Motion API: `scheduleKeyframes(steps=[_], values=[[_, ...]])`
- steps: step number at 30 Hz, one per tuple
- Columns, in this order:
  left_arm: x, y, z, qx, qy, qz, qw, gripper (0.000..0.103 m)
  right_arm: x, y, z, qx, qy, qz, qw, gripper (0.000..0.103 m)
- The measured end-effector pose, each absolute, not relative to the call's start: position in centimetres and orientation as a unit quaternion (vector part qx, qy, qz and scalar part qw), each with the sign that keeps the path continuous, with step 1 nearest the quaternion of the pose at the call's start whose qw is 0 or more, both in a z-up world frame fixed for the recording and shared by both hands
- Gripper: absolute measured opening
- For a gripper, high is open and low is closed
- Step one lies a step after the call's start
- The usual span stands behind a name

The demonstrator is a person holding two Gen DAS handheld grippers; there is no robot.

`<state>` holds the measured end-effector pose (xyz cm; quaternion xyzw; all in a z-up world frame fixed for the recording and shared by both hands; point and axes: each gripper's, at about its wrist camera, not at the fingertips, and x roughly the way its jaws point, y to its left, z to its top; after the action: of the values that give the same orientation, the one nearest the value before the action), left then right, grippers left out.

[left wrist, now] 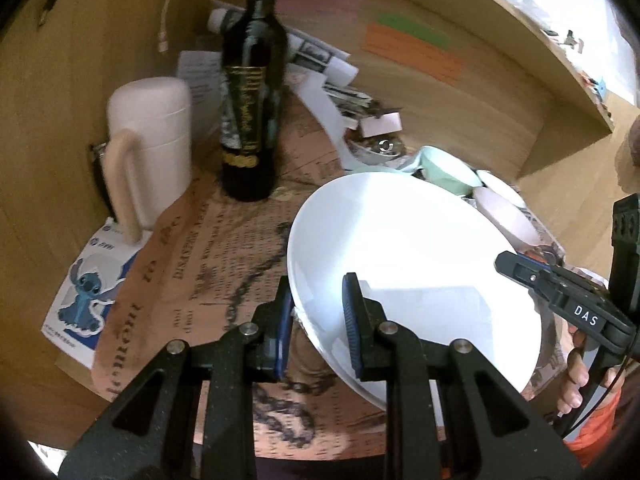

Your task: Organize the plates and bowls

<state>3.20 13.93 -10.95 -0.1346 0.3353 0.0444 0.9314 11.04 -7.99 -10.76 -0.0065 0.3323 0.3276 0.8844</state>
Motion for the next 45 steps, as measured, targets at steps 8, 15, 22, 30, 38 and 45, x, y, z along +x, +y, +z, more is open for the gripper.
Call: scheduleKeyframes(steps=[8,15,22,30,38,45], values=[[4.0,10.9,-10.3,-0.125,0.334,0.019,0.934,0.023,10.5,-11.5,-10.1,0.008,0.32,0.305,0.897,0.02],[5.0,8.0,-10.0,-0.114,0.341,0.001,0.933,0.023,10.2,-14.6,-10.2,0.02,0.316,0.288,0.904,0.02],[6.3,5.4,-10.5,-0.102,0.353,-0.012,0.93,0.023,10.1,-17.4,-10.9,0.033,0.324,0.27,0.906,0.02],[7.5,3.2,-11.6,-0.094,0.377,-0.026,0.921,0.023,9.9,-19.9,-12.0,0.041,0.337,0.256,0.905,0.02],[8.6,1.3,-13.0,-0.079,0.398,-0.038,0.913,0.024,10.4,-21.8,-13.4,0.059,0.355,0.24,0.902,0.02],[9.7,0.2,-14.1,-0.077,0.414,-0.048,0.906,0.024,10.9,-23.1,-14.2,0.064,0.366,0.225,0.901,0.02]])
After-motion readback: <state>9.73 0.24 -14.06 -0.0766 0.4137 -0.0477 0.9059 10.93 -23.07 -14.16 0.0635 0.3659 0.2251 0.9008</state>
